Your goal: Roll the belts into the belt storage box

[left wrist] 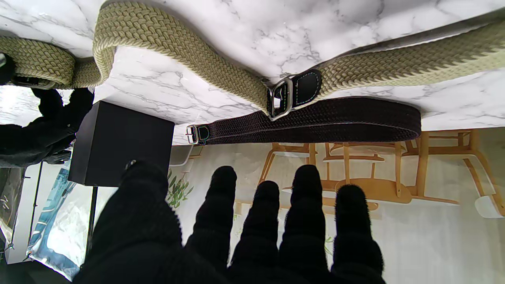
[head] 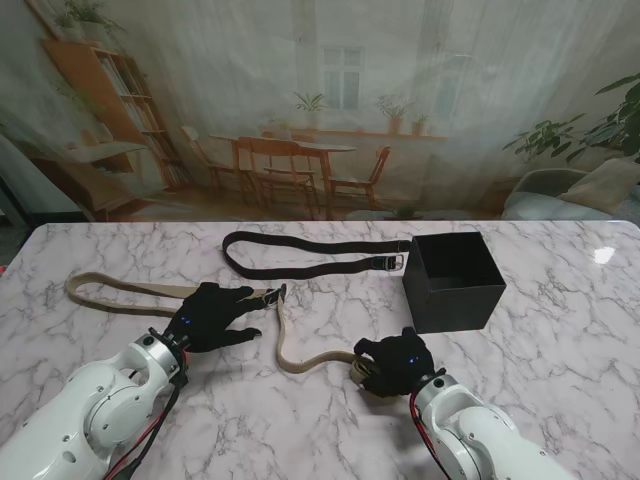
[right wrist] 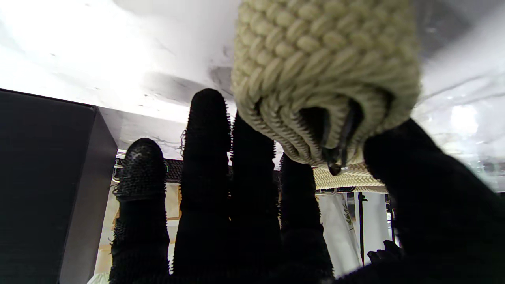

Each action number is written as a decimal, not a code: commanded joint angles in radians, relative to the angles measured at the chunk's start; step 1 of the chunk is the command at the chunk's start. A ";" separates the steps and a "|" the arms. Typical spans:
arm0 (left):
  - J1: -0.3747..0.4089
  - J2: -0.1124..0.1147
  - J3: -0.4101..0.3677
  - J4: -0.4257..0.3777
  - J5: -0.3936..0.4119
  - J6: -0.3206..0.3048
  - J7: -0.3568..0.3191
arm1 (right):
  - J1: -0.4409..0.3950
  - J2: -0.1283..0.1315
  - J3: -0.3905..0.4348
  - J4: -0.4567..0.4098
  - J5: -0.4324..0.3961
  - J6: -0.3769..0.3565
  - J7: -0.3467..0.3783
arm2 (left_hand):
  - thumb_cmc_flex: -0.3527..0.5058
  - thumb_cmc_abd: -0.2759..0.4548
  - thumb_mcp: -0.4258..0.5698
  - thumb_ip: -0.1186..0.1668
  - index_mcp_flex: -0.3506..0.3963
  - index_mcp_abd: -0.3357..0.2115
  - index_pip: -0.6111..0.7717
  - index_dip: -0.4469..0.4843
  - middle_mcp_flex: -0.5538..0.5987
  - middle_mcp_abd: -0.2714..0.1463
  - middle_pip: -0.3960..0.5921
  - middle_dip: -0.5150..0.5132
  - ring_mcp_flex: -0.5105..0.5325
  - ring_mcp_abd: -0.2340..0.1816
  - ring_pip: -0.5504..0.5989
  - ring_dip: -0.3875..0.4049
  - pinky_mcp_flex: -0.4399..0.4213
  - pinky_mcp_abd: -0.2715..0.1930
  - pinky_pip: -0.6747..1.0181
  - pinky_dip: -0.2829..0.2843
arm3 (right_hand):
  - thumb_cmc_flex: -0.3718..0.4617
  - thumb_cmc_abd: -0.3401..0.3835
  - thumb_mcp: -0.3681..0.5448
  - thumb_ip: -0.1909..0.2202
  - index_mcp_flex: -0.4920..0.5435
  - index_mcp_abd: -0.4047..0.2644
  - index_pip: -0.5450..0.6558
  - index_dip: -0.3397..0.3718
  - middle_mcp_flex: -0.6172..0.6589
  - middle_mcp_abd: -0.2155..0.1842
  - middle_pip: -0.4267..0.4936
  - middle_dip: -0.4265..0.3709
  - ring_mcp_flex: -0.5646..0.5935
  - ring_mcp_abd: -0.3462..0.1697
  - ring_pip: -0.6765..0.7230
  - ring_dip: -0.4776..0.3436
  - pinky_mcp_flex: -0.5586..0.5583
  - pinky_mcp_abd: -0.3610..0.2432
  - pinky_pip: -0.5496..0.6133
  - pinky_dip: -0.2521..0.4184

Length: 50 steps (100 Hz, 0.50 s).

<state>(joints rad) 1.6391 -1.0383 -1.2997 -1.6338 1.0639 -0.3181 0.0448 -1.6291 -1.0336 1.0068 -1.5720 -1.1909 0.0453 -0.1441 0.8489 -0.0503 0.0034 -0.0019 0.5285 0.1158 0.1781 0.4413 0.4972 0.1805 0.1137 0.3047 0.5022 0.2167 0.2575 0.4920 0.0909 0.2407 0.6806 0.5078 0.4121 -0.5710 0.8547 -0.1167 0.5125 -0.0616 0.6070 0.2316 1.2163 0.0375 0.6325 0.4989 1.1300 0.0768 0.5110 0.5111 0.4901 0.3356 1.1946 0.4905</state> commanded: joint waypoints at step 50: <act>0.001 -0.003 -0.001 0.004 0.001 -0.005 -0.004 | 0.007 -0.030 -0.009 0.050 0.166 -0.065 -0.043 | 0.005 0.045 -0.029 -0.009 -0.004 0.010 0.001 0.011 -0.033 0.000 0.000 0.005 -0.030 0.002 -0.016 0.005 -0.017 0.030 -0.030 0.014 | 0.353 0.073 0.094 -0.078 0.285 -0.361 0.243 -0.114 0.152 0.012 0.022 0.049 0.172 0.073 0.220 -0.022 0.186 0.101 0.092 -0.020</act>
<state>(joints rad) 1.6396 -1.0384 -1.3008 -1.6334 1.0648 -0.3204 0.0507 -1.6213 -1.0564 1.0054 -1.5345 -1.0229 -0.0144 -0.1846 0.8489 -0.0503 0.0034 -0.0019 0.5285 0.1158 0.1781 0.4413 0.4972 0.1805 0.1137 0.3047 0.5022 0.2167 0.2575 0.4920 0.0909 0.2407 0.6806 0.5079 0.6056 -0.5131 0.8542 -0.1979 0.7304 -0.4116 0.7915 0.1802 1.3262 0.1690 0.6533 0.5329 1.2690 0.1833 0.7200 0.5097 0.6846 0.3839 1.2834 0.4787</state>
